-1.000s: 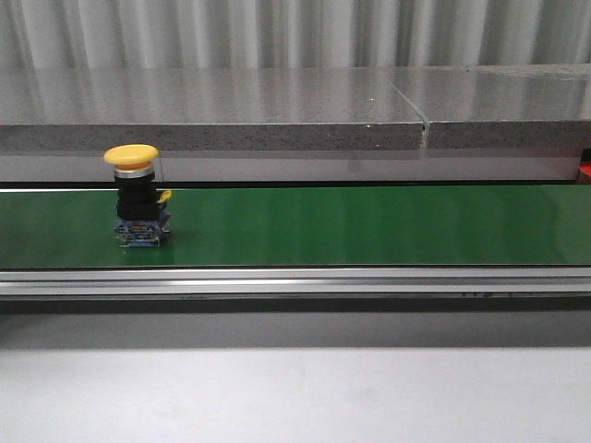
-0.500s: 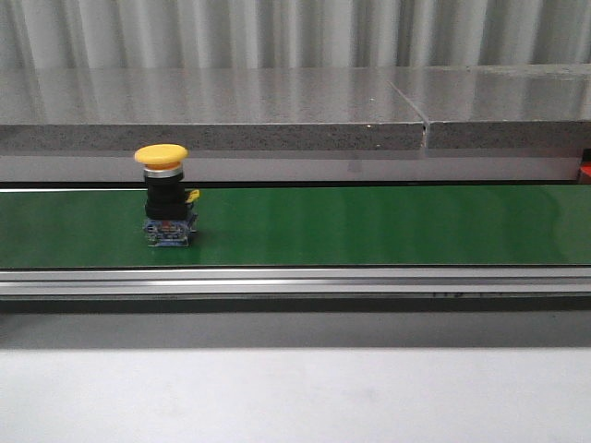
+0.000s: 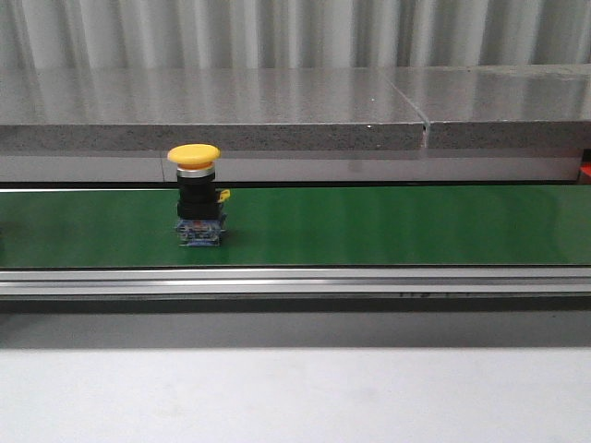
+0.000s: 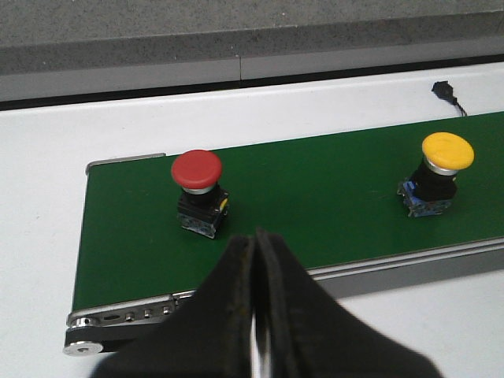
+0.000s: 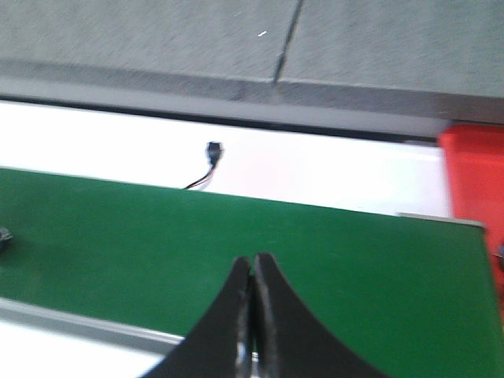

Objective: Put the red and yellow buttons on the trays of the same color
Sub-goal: 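Lower the right gripper toward the yellow button arriving on the belt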

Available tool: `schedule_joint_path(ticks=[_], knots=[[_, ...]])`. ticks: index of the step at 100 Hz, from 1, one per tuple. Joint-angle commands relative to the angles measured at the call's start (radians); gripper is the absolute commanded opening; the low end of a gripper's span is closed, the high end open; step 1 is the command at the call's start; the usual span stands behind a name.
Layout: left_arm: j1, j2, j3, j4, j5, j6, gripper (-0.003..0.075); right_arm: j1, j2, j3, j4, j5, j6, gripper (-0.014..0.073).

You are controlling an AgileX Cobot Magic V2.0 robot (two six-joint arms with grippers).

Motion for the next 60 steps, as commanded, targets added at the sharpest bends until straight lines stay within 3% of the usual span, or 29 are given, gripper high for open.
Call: schedule_joint_path(ticks=[1,17,29,48,53,60], knots=[[-0.006,-0.007,-0.024,-0.016,-0.066,-0.011,-0.0021,0.057,0.101,-0.103,0.011,-0.027,-0.004,-0.0105],[-0.006,-0.004,-0.024,-0.016,-0.066,-0.011,-0.0021,0.184,0.289,-0.248,0.006,0.056,-0.004,-0.0052],[-0.006,-0.004,-0.024,-0.016,-0.066,-0.011,-0.0021,0.262,0.421,-0.363,0.006,0.110,-0.004,0.0142],[-0.006,-0.004,-0.024,-0.016,-0.066,-0.011,-0.0021,0.358,0.594,-0.498,0.006,0.145,-0.004,0.0575],[-0.006,-0.004,-0.024,-0.016,-0.066,-0.011,-0.0021,0.378,0.629,-0.526,0.006,0.156,-0.004,0.0630],[-0.006,-0.004,-0.024,-0.016,-0.066,-0.011,-0.0021,0.402,0.675,-0.564,0.006,0.173,-0.004,0.0614]])
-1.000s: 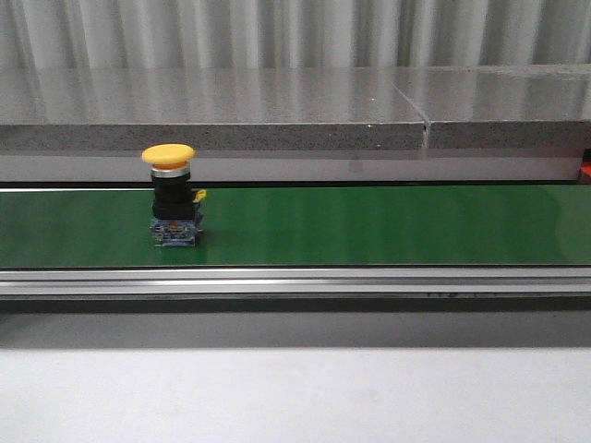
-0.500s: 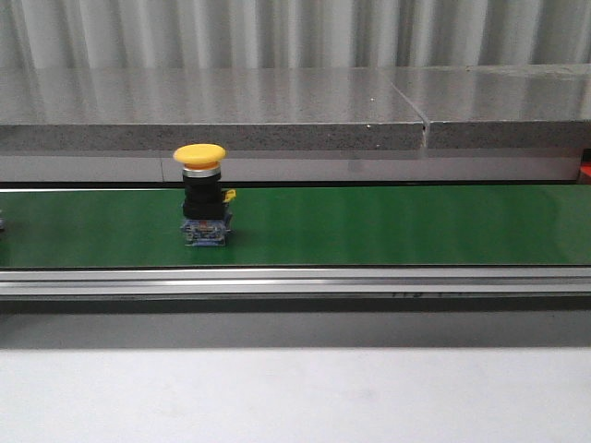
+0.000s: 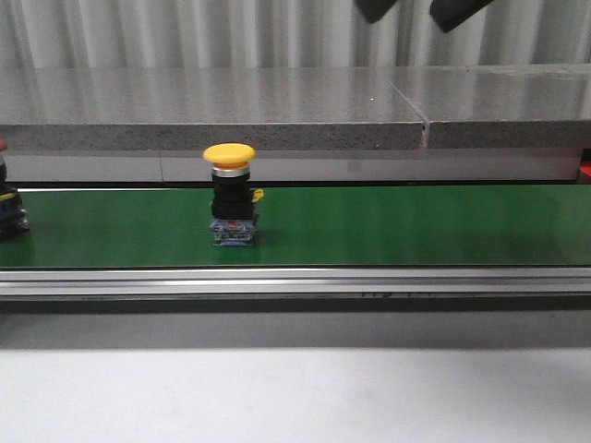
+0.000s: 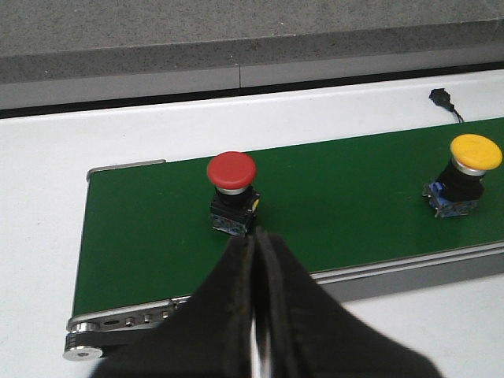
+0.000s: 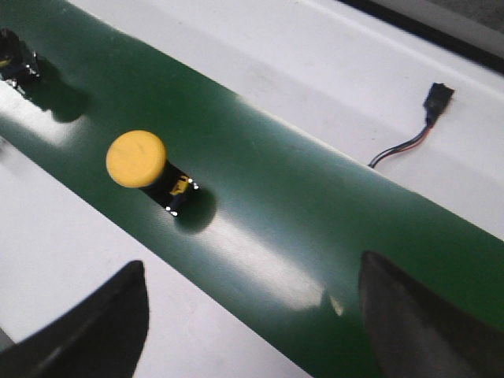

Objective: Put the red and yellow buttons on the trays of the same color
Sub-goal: 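Lower the right gripper toward the yellow button arriving on the belt, then grasp the yellow button with the right gripper and lift it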

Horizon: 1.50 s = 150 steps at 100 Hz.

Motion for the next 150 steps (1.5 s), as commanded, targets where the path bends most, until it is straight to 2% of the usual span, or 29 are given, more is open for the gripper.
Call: schedule_joint_path(ticks=[1,23,47,73,92,99,116,123,131,150], knots=[[-0.006,0.005,-0.026,-0.016,-0.066,-0.011,-0.0021,0.027,0.025,-0.077,0.006,-0.016,-0.005,0.0613],[-0.006,0.005,-0.026,-0.016,-0.066,-0.011,-0.0021,0.089,0.144,-0.156,0.006,0.007,-0.005,0.0608],[-0.006,0.005,-0.026,-0.016,-0.066,-0.011,-0.0021,0.103,0.288,-0.279,0.006,0.193,-0.005,0.0608],[-0.006,0.005,-0.026,-0.016,-0.066,-0.011,-0.0021,0.103,0.397,-0.360,0.006,0.260,-0.043,0.0608],[-0.006,0.005,-0.026,-0.016,-0.066,-0.011,-0.0021,0.103,0.422,-0.370,0.006,0.235,-0.053,0.0599],[-0.006,0.005,-0.026,-0.016,-0.066,-0.011,-0.0021,0.103,0.423,-0.370,0.006,0.225,-0.055,0.0533],[-0.006,0.005,-0.026,-0.016,-0.066,-0.011,-0.0021,0.103,0.423,-0.370,0.006,0.225,-0.055,0.0197],[-0.006,0.005,-0.026,-0.016,-0.066,-0.011,-0.0021,0.103,0.422,-0.369,0.006,0.221,-0.055,0.0110],[-0.006,0.005,-0.026,-0.016,-0.066,-0.011,-0.0021,0.103,0.413,-0.369,0.006,0.216,-0.055,0.0071],[-0.006,0.005,-0.026,-0.016,-0.066,-0.011,-0.0021,0.103,0.361,-0.366,0.006,0.214,0.032,0.0070]])
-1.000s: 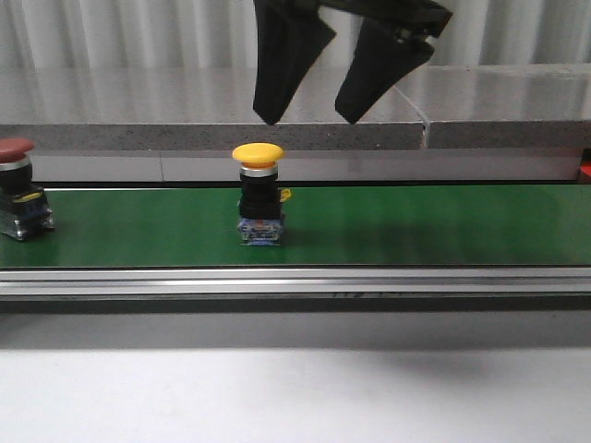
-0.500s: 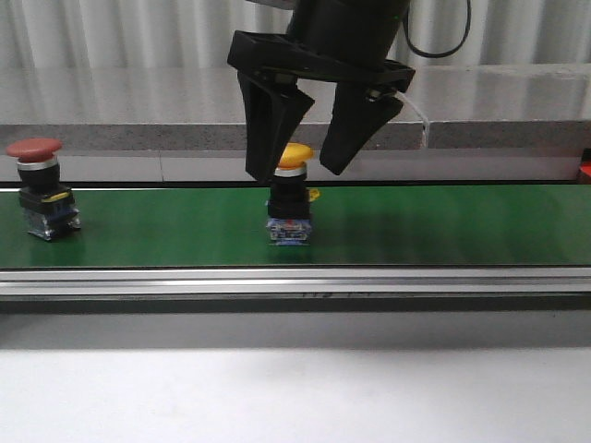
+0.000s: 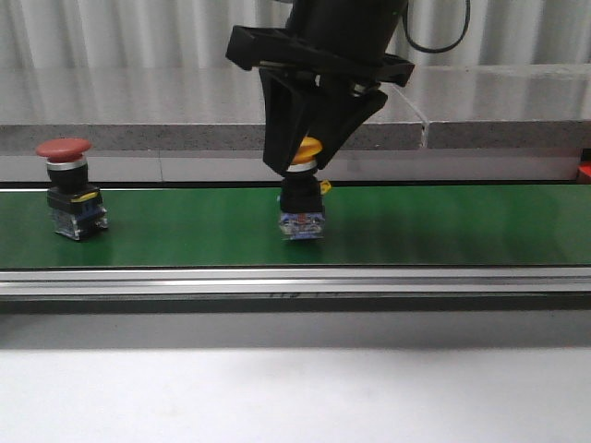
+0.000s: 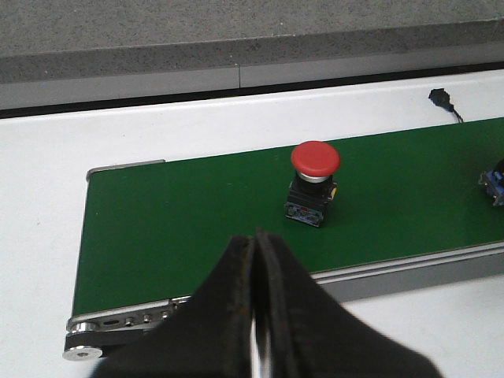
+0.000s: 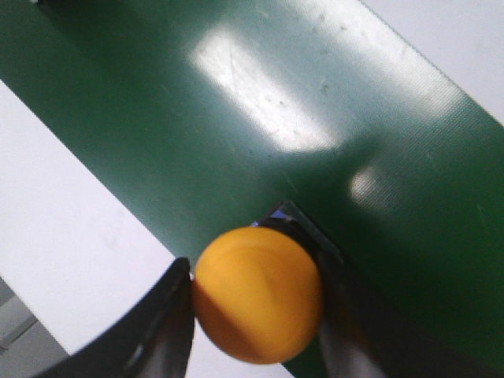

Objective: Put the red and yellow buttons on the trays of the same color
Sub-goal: 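Grasp the yellow button with the right gripper and lift it, then lower the yellow button into the yellow tray and open the right gripper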

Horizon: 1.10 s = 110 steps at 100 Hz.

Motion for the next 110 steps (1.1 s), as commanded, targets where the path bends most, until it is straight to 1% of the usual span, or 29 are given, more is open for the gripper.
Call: schedule_joint_path(ticks=[1,18,43,54,64,85,97,110], knots=[[-0.006,0.005,-0.026,-0.016,-0.066,-0.011,-0.0021,0.003,-0.090,-0.030,0.013,-0.033,0.046,0.0070],[-0.006,0.005,-0.026,-0.016,-0.066,-0.011,-0.0021,0.003,-0.133,-0.030,0.008,-0.044,0.118,0.0070],[-0.006,0.005,-0.026,-0.016,-0.066,-0.011,-0.0021,-0.003,-0.173,-0.030,-0.046,-0.040,0.227,0.0070],[-0.006,0.005,-0.026,-0.016,-0.066,-0.011,-0.0021,-0.031,-0.188,-0.027,-0.059,-0.021,0.260,0.0070],[-0.006,0.005,-0.026,-0.016,-0.066,-0.011,-0.0021,-0.066,-0.213,-0.011,-0.060,-0.016,0.261,0.0070],[-0.006,0.005,-0.026,-0.016,-0.066,-0.011,-0.0021,-0.191,-0.321,0.122,-0.062,-0.033,0.261,0.0070],[-0.006,0.005,-0.026,-0.016,-0.066,-0.011,-0.0021,-0.296,-0.397,0.207,-0.065,-0.038,0.261,0.0070],[-0.006,0.005,-0.026,-0.016,-0.066,-0.011,-0.0021,-0.429,-0.476,0.264,-0.070,-0.024,0.261,0.0070]])
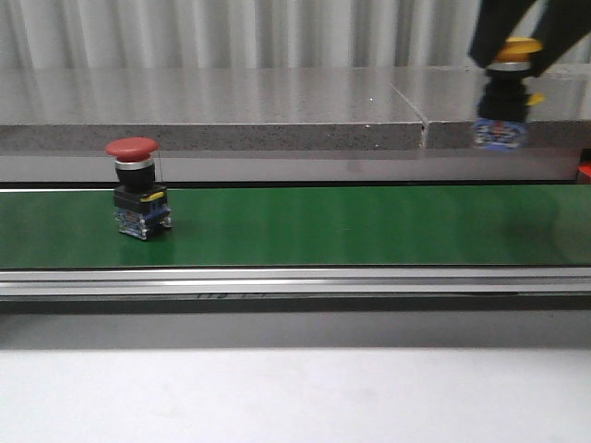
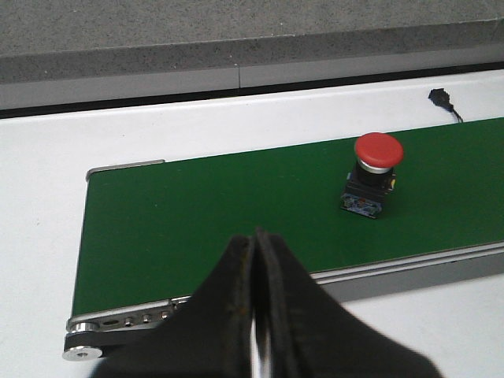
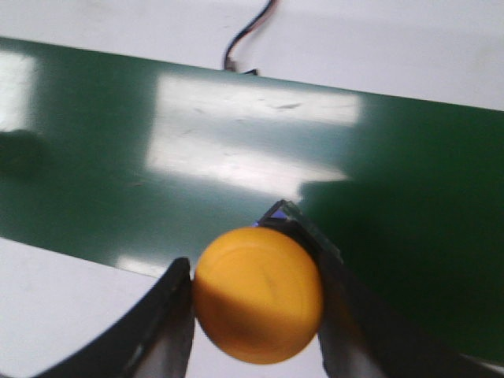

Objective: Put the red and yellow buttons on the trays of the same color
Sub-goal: 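Lower the yellow button into the yellow tray and open the right gripper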

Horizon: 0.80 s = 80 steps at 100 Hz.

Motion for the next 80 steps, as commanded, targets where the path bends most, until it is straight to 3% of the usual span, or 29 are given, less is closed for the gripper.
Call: schedule_joint_path(ticks=[1,27,65,80], knots=[[-0.006,0.005,-0.026,-0.016,-0.066,-0.011,-0.0021,-0.086,-0.092,0.011,-0.001,-0.032,-0.001,0.0070],[-0.006,0.005,-0.026,-0.016,-0.066,-0.011,-0.0021,-0.351,-0.196,0.077,-0.001,-0.017,-0.001,0.0070],[-0.006,0.005,-0.026,-0.016,-0.066,-0.011,-0.0021,-0.653,-0.207,0.138,-0.004,-0.014,0.001,0.0070],[-0.006,0.005,-0.026,-0.016,-0.066,-0.011,-0.0021,-0.786,-0.207,0.172,-0.019,-0.038,0.070,0.0070]])
